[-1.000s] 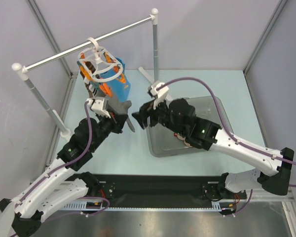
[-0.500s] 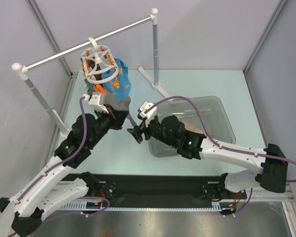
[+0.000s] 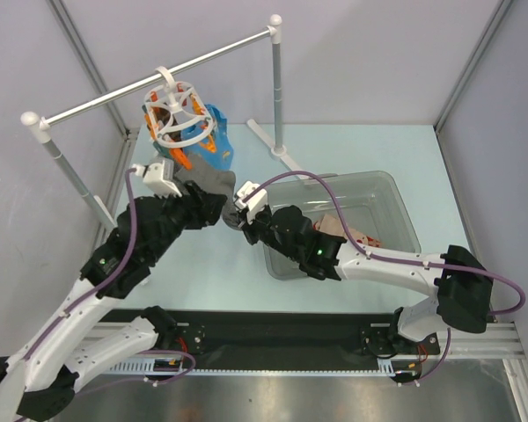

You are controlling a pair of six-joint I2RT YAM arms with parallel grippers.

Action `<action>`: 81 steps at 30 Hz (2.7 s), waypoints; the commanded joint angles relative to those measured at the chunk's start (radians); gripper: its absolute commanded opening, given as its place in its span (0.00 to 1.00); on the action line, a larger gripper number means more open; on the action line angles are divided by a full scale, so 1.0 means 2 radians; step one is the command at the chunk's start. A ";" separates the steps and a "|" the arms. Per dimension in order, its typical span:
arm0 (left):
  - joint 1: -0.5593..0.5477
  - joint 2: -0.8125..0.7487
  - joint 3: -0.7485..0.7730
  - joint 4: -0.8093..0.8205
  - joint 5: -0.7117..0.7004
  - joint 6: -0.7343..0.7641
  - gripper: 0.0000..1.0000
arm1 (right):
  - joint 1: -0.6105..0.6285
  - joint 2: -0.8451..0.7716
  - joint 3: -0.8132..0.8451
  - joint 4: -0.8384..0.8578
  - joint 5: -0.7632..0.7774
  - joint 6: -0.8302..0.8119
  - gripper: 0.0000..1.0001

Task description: Remove the socks clipped to the hanger

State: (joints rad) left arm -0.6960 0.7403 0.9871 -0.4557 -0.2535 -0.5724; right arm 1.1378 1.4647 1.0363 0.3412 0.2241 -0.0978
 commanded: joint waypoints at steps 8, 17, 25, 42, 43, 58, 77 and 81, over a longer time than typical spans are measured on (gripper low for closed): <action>-0.002 0.082 0.259 -0.211 -0.148 0.004 0.75 | 0.009 -0.027 0.016 0.017 -0.008 -0.001 0.00; 0.017 0.079 0.247 -0.196 -0.142 0.031 0.75 | 0.013 -0.038 0.016 0.008 -0.009 0.001 0.00; 0.130 0.043 0.159 -0.039 0.048 0.084 0.73 | 0.013 -0.051 0.013 -0.001 -0.018 0.000 0.00; 0.257 0.028 0.068 0.075 0.238 0.084 0.71 | -0.020 -0.078 -0.003 -0.015 -0.076 0.027 0.00; 0.262 0.028 0.066 0.077 0.249 0.081 0.71 | -0.021 -0.079 -0.003 -0.014 -0.076 0.027 0.00; 0.314 0.038 0.033 0.145 0.295 0.061 0.68 | -0.025 -0.080 -0.005 -0.018 -0.081 0.031 0.00; 0.324 0.048 0.019 0.189 0.315 0.048 0.57 | -0.025 -0.085 -0.013 -0.017 -0.078 0.030 0.00; 0.324 0.047 0.018 0.196 0.318 0.045 0.40 | -0.026 -0.087 -0.015 -0.016 -0.078 0.031 0.00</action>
State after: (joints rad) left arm -0.0601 0.8398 1.0264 -0.1257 0.3531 -0.4721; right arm 1.0908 1.3289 1.0115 0.2852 0.0654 -0.0376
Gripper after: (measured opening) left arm 0.451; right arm 0.018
